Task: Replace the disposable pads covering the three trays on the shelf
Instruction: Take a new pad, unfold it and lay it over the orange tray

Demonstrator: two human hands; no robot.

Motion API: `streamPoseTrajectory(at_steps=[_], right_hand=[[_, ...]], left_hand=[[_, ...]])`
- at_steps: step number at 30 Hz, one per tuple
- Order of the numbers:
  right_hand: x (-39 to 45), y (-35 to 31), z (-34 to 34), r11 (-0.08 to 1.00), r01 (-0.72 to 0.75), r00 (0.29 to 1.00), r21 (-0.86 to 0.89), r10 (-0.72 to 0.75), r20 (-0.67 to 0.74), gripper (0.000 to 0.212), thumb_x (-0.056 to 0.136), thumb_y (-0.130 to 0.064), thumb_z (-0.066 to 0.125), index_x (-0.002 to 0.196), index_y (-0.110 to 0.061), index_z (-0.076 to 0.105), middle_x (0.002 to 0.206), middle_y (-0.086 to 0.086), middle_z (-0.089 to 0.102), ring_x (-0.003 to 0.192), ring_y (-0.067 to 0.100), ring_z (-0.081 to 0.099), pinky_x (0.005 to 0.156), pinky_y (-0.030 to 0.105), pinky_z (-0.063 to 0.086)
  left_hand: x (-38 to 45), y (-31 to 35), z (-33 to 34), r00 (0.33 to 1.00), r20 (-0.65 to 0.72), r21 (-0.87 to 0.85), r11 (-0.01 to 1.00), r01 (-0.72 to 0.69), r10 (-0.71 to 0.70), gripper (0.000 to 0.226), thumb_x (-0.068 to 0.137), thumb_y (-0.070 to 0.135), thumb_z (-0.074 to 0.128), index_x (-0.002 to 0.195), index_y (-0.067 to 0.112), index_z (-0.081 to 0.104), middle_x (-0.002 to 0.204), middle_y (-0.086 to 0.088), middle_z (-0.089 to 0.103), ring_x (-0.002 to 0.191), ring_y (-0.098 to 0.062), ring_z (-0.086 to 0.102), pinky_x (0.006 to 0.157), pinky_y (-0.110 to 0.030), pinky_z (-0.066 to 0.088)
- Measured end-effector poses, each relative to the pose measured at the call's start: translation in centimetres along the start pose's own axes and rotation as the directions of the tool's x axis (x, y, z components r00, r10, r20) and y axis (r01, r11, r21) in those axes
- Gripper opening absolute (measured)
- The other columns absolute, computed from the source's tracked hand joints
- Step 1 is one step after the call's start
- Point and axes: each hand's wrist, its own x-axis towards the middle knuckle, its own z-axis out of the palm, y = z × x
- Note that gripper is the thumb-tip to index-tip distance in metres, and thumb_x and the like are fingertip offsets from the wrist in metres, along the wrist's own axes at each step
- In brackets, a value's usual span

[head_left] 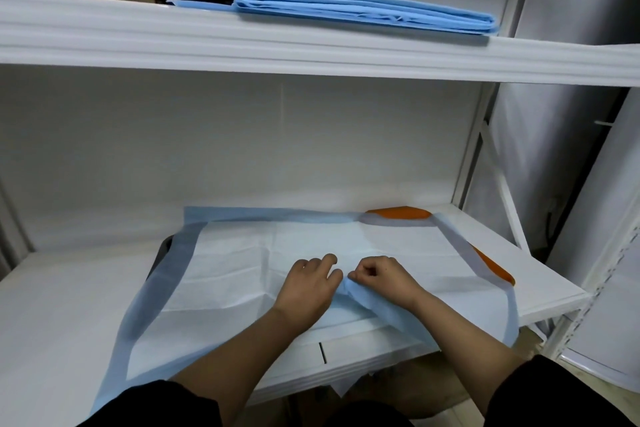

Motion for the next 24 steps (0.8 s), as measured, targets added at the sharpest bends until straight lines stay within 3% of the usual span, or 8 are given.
streamPoseTrajectory(at_steps=[2,6,8,11,14,17,21,24], right_hand=[[-0.8,0.0,0.1,1.000,0.012,0.999,-0.007,-0.013,-0.032,0.024,0.091,-0.032,0.057,0.067,-0.028,0.061,0.074,-0.010,0.065,0.072,0.008,0.059,0.078,0.034,0.049],[-3.1,-0.4,0.6,0.963,0.157,0.965,-0.219,-0.196,-0.172,0.018,0.094,-0.037,0.051,0.103,-0.029,0.063,0.099,-0.017,0.063,0.092,0.000,0.057,0.080,0.023,0.046],[-4.3,-0.5,1.1,0.920,0.198,0.944,-0.339,-0.272,-0.187,0.043,0.087,-0.055,0.049,0.122,-0.031,0.053,0.115,-0.017,0.058,0.105,0.000,0.053,0.089,0.022,0.042],[-5.7,-0.3,3.0,0.830,0.158,0.960,-0.534,-0.257,-0.115,0.082,0.071,-0.069,0.055,0.140,-0.028,0.036,0.135,-0.012,0.048,0.122,0.009,0.047,0.101,0.029,0.037],[-6.7,0.7,4.9,0.718,0.118,0.909,-0.686,-0.356,-0.216,0.085,0.057,-0.045,0.077,0.131,-0.021,0.042,0.116,-0.003,0.064,0.103,0.015,0.064,0.084,0.030,0.052],[-7.1,1.5,4.5,0.726,0.109,0.833,-0.679,-0.439,-0.336,0.065,0.052,-0.017,0.081,0.112,-0.020,0.054,0.091,-0.003,0.068,0.077,0.016,0.066,0.067,0.027,0.053],[-7.3,1.4,2.6,0.700,0.088,0.773,-0.709,-0.497,-0.394,0.036,0.052,-0.013,0.083,0.078,-0.020,0.060,0.069,-0.005,0.058,0.057,0.016,0.056,0.053,0.026,0.042],[-7.6,1.2,2.0,0.693,0.115,0.755,-0.711,-0.526,-0.391,0.029,0.057,-0.017,0.083,0.078,-0.019,0.062,0.073,-0.005,0.061,0.061,0.015,0.058,0.054,0.025,0.043]], left_hand=[[0.3,-0.1,-0.8,1.000,-0.013,-0.040,0.999,0.019,-0.019,0.031,0.041,0.007,0.075,0.067,0.014,0.061,0.084,-0.003,0.065,0.047,-0.019,0.052,0.047,-0.022,0.033],[0.1,-0.1,-1.4,0.996,0.021,-0.183,0.979,0.089,-0.087,0.025,0.052,0.008,0.072,0.070,0.014,0.056,0.081,-0.001,0.060,0.048,-0.019,0.050,0.046,-0.024,0.024],[0.0,0.0,-1.3,0.990,0.023,-0.270,0.953,0.139,-0.138,0.016,0.069,0.010,0.063,0.084,0.014,0.058,0.094,-0.001,0.058,0.066,-0.023,0.056,0.055,-0.028,0.030],[-0.3,0.4,-1.7,0.977,0.024,-0.369,0.906,0.206,-0.212,0.014,0.080,0.011,0.057,0.093,0.015,0.058,0.101,0.000,0.056,0.083,-0.021,0.056,0.063,-0.024,0.032],[-0.8,0.4,-2.1,0.958,-0.006,-0.391,0.882,0.261,-0.286,0.012,0.080,0.012,0.060,0.092,0.015,0.059,0.097,0.001,0.056,0.084,-0.018,0.056,0.063,-0.024,0.036],[-1.5,0.0,-2.3,0.971,-0.035,-0.347,0.914,0.211,-0.237,0.020,0.066,0.009,0.072,0.080,0.016,0.059,0.082,0.001,0.057,0.068,-0.019,0.057,0.053,-0.023,0.033],[-2.5,-0.3,-3.0,0.997,-0.017,-0.201,0.977,0.074,-0.079,0.030,0.051,0.017,0.080,0.067,0.021,0.054,0.065,0.006,0.052,0.049,-0.013,0.048,0.045,-0.021,0.027],[-2.9,0.0,-3.3,0.998,0.052,-0.247,0.968,0.041,-0.029,0.019,0.072,0.022,0.065,0.075,0.020,0.047,0.071,0.004,0.056,0.058,-0.016,0.047,0.052,-0.023,0.028]])
